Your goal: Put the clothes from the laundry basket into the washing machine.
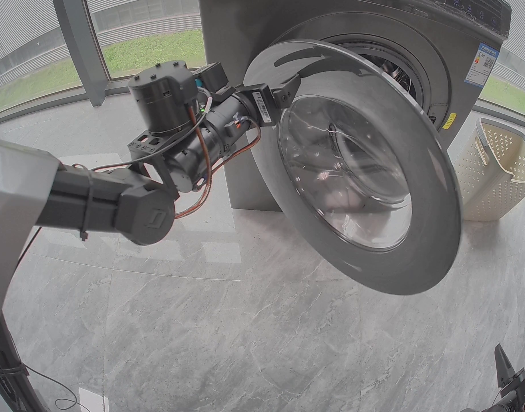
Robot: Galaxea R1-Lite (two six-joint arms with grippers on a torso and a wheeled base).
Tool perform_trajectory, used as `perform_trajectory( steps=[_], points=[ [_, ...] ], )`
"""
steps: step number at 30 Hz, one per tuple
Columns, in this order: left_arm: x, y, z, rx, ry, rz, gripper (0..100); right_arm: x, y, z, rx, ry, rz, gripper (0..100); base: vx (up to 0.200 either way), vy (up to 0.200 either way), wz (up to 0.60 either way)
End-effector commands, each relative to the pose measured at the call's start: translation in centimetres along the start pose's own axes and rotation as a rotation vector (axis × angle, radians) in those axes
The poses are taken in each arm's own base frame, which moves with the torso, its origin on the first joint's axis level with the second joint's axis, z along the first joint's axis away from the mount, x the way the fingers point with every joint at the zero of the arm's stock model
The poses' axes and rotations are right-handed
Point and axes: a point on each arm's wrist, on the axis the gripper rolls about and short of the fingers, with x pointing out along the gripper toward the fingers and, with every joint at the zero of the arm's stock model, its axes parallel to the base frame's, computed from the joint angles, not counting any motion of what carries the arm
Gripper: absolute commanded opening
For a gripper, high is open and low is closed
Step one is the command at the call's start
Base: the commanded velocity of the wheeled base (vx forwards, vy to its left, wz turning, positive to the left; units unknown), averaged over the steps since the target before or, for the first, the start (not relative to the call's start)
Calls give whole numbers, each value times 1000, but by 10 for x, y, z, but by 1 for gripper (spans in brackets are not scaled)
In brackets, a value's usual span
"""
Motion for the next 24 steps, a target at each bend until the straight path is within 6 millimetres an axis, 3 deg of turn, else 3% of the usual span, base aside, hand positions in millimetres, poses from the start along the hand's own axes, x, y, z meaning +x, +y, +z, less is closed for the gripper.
perform_trajectory(
  steps=[1,9,10,15,19,24],
  points=[
    [22,0,-13,-43,-35,46,100,0,0,-3,0,-5,0,100,0,0,0],
    [15,1,-14,-81,-15,68,100,0,0,-3,0,-5,0,100,0,0,0],
    [-6,0,-2,-79,18,73,100,0,0,-3,0,-5,0,100,0,0,0],
    [-74,-13,23,-74,137,24,100,0,0,-3,0,-5,0,100,0,0,0],
    [-152,-19,49,-57,197,-28,100,0,0,-3,0,-5,0,100,0,0,0],
    [-252,-11,71,15,231,-53,100,0,0,-3,0,-5,0,100,0,0,0]
  ],
)
